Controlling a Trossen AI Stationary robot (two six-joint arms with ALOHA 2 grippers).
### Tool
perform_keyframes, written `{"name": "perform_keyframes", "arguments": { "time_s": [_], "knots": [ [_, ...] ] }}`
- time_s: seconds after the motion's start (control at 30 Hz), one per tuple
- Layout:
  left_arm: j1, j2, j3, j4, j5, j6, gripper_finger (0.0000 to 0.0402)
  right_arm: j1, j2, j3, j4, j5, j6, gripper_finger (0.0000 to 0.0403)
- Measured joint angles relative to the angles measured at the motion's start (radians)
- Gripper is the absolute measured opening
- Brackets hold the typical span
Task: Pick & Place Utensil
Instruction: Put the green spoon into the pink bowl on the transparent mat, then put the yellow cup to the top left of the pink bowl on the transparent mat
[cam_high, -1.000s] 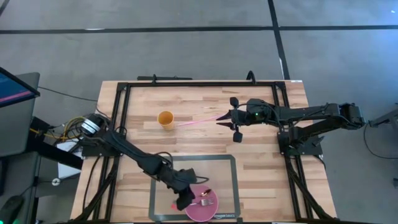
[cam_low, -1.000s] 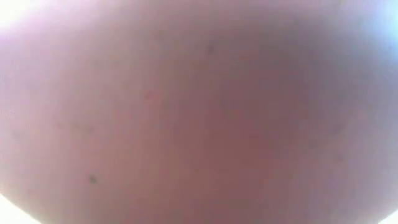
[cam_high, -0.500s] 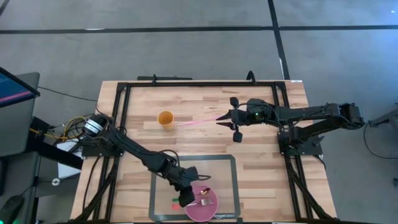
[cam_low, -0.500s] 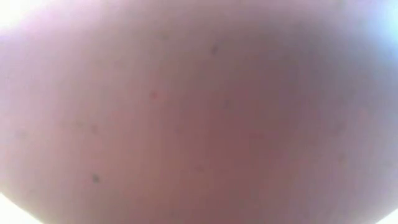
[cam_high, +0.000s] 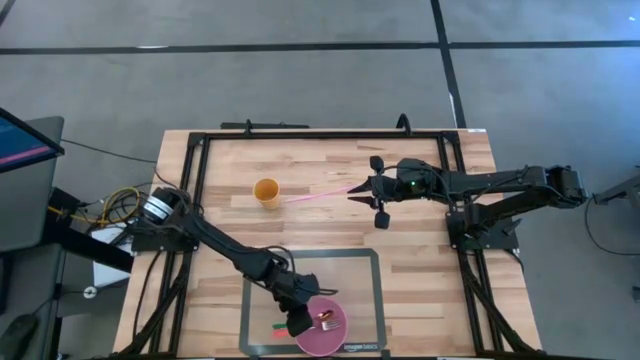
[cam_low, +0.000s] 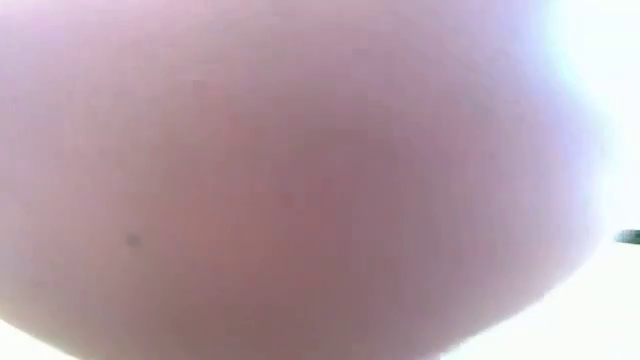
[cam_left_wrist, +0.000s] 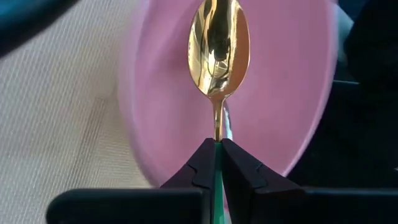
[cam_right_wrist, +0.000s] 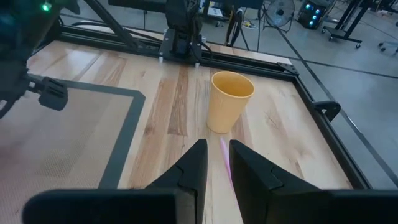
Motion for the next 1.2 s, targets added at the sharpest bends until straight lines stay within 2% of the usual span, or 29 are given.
{"name": "perform_keyframes", "arguments": {
  "time_s": [0.3, 0.8, 1.07, 1.2],
  "knots": [
    [0.033, 0.006, 0.000, 0.006, 0.000, -0.004, 0.0037, 0.001, 0.000, 0.000, -0.002, 0.000, 0.000, 0.0061],
    [0.076, 0.002, 0.000, 0.030, -0.001, 0.004, 0.0040, 0.001, 0.000, 0.000, -0.003, 0.000, 0.001, 0.0061],
    [0.073, -0.067, -0.001, 0.045, -0.012, 0.115, 0.0039, 0.000, 0.000, -0.001, -0.010, 0.000, 0.019, 0.0061],
    [0.073, -0.138, -0.001, 0.045, -0.074, 0.226, 0.0039, 0.000, 0.000, -0.001, -0.010, 0.000, 0.019, 0.0061]
  ]
}}
